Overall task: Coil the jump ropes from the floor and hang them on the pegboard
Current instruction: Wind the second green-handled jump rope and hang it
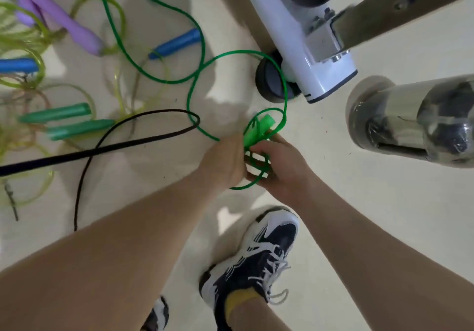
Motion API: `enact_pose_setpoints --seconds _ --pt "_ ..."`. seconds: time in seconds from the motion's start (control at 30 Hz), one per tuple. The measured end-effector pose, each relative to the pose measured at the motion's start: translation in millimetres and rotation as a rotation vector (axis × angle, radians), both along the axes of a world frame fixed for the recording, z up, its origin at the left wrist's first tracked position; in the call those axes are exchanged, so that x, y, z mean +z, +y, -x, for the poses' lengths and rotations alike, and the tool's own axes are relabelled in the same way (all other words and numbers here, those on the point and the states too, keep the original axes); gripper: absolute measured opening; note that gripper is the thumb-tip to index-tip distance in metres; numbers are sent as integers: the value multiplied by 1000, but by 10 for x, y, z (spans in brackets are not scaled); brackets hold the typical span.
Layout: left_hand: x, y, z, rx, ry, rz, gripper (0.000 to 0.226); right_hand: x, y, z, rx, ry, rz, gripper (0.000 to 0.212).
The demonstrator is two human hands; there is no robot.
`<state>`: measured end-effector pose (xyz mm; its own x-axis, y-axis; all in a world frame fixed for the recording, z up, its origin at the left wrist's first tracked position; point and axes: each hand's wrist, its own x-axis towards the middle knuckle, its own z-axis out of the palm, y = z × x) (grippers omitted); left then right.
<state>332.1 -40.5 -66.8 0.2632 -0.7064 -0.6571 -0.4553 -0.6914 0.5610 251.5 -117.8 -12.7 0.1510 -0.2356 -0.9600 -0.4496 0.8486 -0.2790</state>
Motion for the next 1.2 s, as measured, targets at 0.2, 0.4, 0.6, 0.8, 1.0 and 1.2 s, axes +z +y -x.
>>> enact_pose_setpoints --seconds 0.2,0.4,0.6,0.8,1.0,1.2 --pt "1283 359 -434 600 661 -52 39 1001 182 -425 153 -110 52 28" --pt "2736 481 -998 1121 628 -33 32 2346 246 -1078 -124 -172 -69 22" --pt "4155 712 -1437 1362 637 233 10 3658 229 -1451 -256 -141 109 26" --pt "5708 1128 -1666 1399 669 586 20 5223 436 -1884 -168 -182 368 37" --pt "7148 1554 -1926 1529 876 969 19 6674 921 -2133 208 -304 339 19" --pt "8242 1827 -1853 1337 523 1061 14 8016 1311 -2144 317 -651 217 14"
